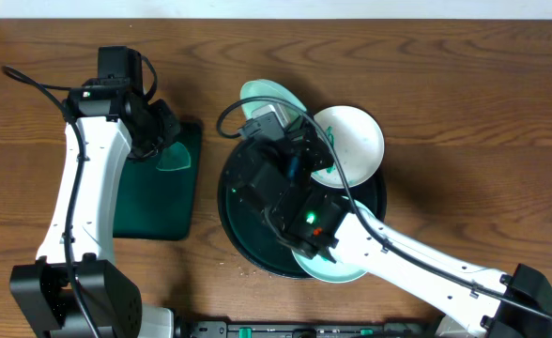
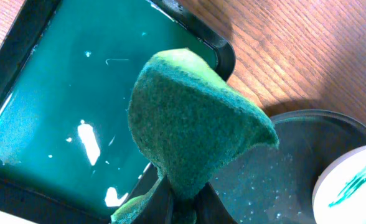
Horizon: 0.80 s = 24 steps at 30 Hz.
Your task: Clean dirty plates on tray and stack at the side
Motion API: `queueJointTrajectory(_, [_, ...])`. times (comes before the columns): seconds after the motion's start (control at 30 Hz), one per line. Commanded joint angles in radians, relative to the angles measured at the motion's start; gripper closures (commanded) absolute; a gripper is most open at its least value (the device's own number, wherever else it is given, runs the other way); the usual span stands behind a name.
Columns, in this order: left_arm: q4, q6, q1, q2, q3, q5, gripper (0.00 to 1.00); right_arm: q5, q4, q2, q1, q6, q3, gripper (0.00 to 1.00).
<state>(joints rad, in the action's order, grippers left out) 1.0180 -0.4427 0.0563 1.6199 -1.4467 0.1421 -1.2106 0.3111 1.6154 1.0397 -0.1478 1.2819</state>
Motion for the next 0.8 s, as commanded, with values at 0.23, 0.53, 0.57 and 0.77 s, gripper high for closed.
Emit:
queueJointTrajectory(0.23, [-0.001,0.023,0.004,0.002,0.005,-0.02,0.93,0.34,0.361,-0.007,0.006,0.28,0.013,0.99])
queueJointTrajectory(0.53, [0.019,0.024,-0.014,0.003,0.008,-0.02,0.93,0.976,0.417,0.007,-0.28,0.451,0.095,0.99])
queueJointTrajectory(0.57, [0.018,0.024,-0.023,0.003,0.013,-0.021,0.93,1.008,0.43,0.014,-0.306,0.46,0.095,0.99])
queueJointTrajectory(0.77, [0.013,0.021,-0.055,0.024,0.023,-0.021,0.93,1.286,0.498,0.146,-0.396,0.496,0.095,0.99])
